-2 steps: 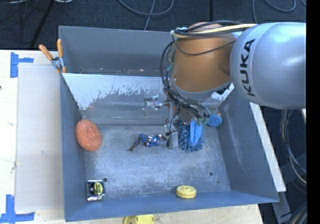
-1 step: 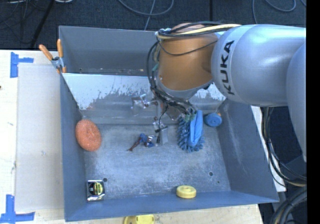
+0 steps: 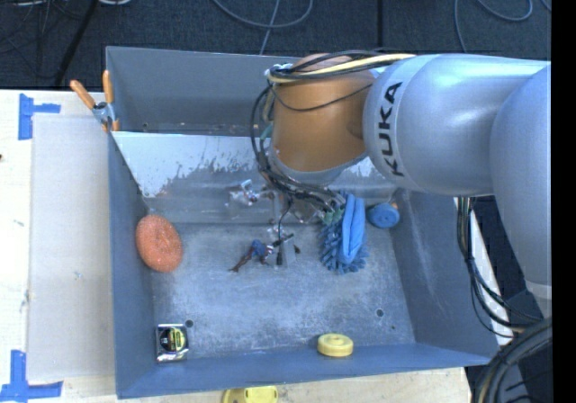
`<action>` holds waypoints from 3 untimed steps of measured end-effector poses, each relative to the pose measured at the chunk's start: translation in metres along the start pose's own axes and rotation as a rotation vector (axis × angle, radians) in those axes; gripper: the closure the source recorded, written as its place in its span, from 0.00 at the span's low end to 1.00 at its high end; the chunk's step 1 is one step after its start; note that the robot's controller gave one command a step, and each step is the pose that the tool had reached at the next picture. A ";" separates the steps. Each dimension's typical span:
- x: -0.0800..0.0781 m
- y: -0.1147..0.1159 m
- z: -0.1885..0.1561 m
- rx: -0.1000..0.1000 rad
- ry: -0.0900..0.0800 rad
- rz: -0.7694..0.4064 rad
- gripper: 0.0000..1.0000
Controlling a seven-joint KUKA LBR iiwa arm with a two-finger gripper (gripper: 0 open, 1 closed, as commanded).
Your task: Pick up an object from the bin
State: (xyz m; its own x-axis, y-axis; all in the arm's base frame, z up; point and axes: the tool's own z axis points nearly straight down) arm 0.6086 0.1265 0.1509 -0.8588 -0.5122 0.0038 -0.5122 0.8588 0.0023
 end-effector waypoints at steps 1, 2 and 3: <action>-0.007 0.011 0.006 0.003 -0.004 -0.175 0.00; -0.001 -0.002 0.024 0.000 -0.004 -0.092 0.00; 0.002 -0.007 0.028 0.000 -0.001 -0.008 0.00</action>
Offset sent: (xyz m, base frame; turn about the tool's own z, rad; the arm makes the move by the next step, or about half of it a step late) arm 0.0033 -0.0187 -0.0362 0.0233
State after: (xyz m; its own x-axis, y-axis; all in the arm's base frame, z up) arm 0.6106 0.1190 0.1232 -0.8545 -0.5194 0.0025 -0.5194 0.8545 0.0023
